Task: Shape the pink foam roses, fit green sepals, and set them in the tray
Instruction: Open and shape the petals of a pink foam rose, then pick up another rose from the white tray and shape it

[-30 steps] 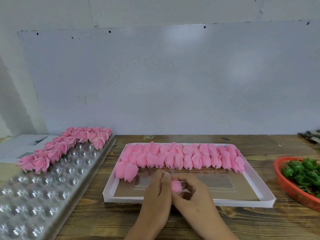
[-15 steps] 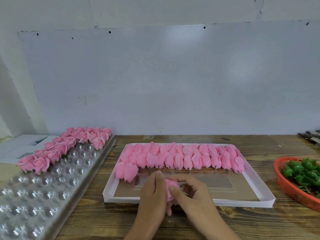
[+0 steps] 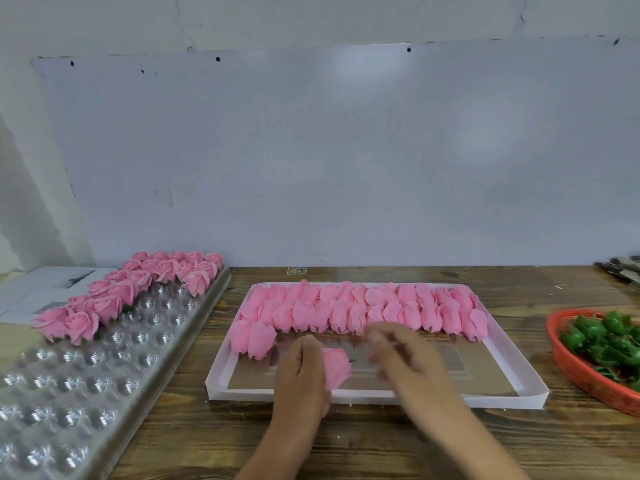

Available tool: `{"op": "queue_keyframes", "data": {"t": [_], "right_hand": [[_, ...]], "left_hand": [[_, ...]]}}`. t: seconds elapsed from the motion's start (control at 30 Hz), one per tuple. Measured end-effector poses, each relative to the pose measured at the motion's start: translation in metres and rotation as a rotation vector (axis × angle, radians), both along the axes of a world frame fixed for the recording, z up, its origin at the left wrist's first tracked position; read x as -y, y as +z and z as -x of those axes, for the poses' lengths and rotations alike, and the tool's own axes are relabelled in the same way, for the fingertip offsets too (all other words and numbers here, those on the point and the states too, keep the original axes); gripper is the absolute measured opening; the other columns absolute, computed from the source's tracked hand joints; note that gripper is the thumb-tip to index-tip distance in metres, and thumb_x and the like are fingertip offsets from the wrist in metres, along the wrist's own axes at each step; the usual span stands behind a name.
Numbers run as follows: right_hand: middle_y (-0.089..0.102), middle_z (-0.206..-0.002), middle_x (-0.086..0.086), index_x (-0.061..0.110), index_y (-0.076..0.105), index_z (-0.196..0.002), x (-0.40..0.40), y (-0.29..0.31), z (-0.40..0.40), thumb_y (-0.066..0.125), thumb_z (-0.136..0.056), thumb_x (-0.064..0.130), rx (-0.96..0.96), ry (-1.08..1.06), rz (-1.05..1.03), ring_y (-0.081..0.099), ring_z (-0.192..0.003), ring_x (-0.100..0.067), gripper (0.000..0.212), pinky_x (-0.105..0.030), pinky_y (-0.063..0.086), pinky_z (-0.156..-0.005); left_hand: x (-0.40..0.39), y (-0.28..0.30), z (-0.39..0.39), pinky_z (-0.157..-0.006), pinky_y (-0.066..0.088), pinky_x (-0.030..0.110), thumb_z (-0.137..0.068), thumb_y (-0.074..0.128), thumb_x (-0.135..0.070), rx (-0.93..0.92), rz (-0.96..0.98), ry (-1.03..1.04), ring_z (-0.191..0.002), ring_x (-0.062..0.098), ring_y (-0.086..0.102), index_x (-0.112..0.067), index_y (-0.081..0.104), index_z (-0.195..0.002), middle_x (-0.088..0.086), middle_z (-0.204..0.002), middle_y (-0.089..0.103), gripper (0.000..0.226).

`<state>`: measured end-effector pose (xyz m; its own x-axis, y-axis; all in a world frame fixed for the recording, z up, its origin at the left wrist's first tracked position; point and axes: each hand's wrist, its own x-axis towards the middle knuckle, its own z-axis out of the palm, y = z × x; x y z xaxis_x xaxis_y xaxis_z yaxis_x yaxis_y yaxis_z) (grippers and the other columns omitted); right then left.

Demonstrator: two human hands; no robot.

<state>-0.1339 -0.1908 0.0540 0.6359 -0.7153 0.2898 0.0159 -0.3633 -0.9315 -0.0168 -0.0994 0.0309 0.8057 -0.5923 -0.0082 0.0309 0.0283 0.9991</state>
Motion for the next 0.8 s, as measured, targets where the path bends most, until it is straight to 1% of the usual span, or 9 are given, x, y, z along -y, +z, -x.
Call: {"op": "queue_keyframes", "data": {"t": [0.13,0.27,0.33,0.4,0.47,0.57,0.67,0.77,0.8], "right_hand": [[0.073,-0.084,0.009,0.030,0.072,-0.093,0.050,0.024,0.035,0.063,-0.092,0.016,-0.033,-0.251,0.020,0.068,-0.083,-0.021,0.017,-0.047,0.056,-0.083],[0.071,-0.084,0.009,0.032,0.068,-0.085,0.125,0.027,0.093,0.065,-0.087,0.019,-0.331,-0.544,0.213,0.067,-0.076,-0.016,0.013,-0.036,0.056,-0.066],[0.069,-0.073,0.003,0.022,0.071,-0.078,0.174,0.015,0.129,0.065,-0.082,0.016,-0.543,-0.697,0.229,0.067,-0.070,-0.023,0.009,-0.040,0.058,-0.063],[0.069,-0.064,-0.008,0.013,0.073,-0.071,0.217,-0.002,0.158,0.068,-0.079,0.011,-0.791,-0.709,0.129,0.067,-0.065,-0.031,0.009,-0.047,0.058,-0.069],[0.071,-0.074,-0.014,0.010,0.076,-0.071,0.247,-0.019,0.174,0.075,-0.075,0.011,-0.982,-0.654,0.059,0.066,-0.072,-0.033,0.004,-0.048,0.056,-0.077],[0.073,-0.087,-0.007,0.016,0.076,-0.068,0.258,-0.032,0.174,0.081,-0.073,0.034,-1.138,-0.564,0.084,0.065,-0.084,-0.025,0.020,-0.043,0.053,-0.088],[0.070,-0.081,0.000,0.021,0.071,-0.067,0.262,-0.030,0.168,0.076,-0.075,0.042,-1.205,-0.609,0.161,0.063,-0.077,-0.019,0.023,-0.035,0.056,-0.082],[0.066,-0.081,0.000,0.021,0.057,-0.074,0.263,-0.027,0.166,0.077,-0.067,0.057,-1.253,-0.670,0.208,0.064,-0.074,-0.019,0.041,-0.036,0.059,-0.074],[0.067,-0.079,-0.001,0.018,0.056,-0.074,0.265,-0.026,0.165,0.078,-0.066,0.053,-1.251,-0.692,0.235,0.065,-0.071,-0.021,0.042,-0.036,0.059,-0.070]], "left_hand": [[0.000,0.000,-0.005,-0.037,0.029,0.020,-0.103,0.038,-0.030,-0.086,0.003,0.038,-0.041,0.007,0.038,-0.009,0.053,-0.079,-0.001,-0.058,0.044,0.035],[0.002,-0.002,-0.009,-0.038,0.029,0.020,-0.103,0.037,-0.032,-0.143,-0.009,0.083,-0.041,0.008,0.038,0.000,0.053,-0.088,0.008,-0.067,0.046,0.039],[0.002,-0.003,-0.010,-0.038,0.028,0.021,-0.103,0.037,-0.033,-0.165,-0.006,0.095,-0.041,0.009,0.037,-0.001,0.054,-0.088,0.010,-0.070,0.046,0.040],[0.003,-0.002,-0.010,-0.038,0.028,0.021,-0.103,0.038,-0.034,-0.172,0.001,0.100,-0.041,0.009,0.037,-0.002,0.055,-0.087,0.008,-0.069,0.046,0.040],[0.003,-0.003,-0.010,-0.038,0.028,0.021,-0.104,0.037,-0.034,-0.165,0.010,0.095,-0.041,0.009,0.037,-0.004,0.055,-0.084,0.006,-0.065,0.044,0.040],[0.003,-0.004,-0.009,-0.038,0.027,0.020,-0.104,0.037,-0.033,-0.155,0.019,0.091,-0.041,0.009,0.037,0.001,0.054,-0.089,0.006,-0.064,0.045,0.042],[0.003,-0.003,-0.009,-0.038,0.029,0.019,-0.104,0.038,-0.035,-0.148,0.025,0.093,-0.041,0.008,0.038,-0.004,0.055,-0.083,0.007,-0.066,0.046,0.041],[0.003,-0.003,-0.008,-0.037,0.029,0.019,-0.105,0.037,-0.035,-0.136,0.024,0.091,-0.041,0.007,0.039,-0.007,0.056,-0.082,0.008,-0.068,0.045,0.041],[0.003,-0.003,-0.008,-0.037,0.029,0.019,-0.105,0.037,-0.036,-0.137,0.024,0.092,-0.041,0.007,0.039,-0.006,0.056,-0.082,0.008,-0.068,0.045,0.041]]}}
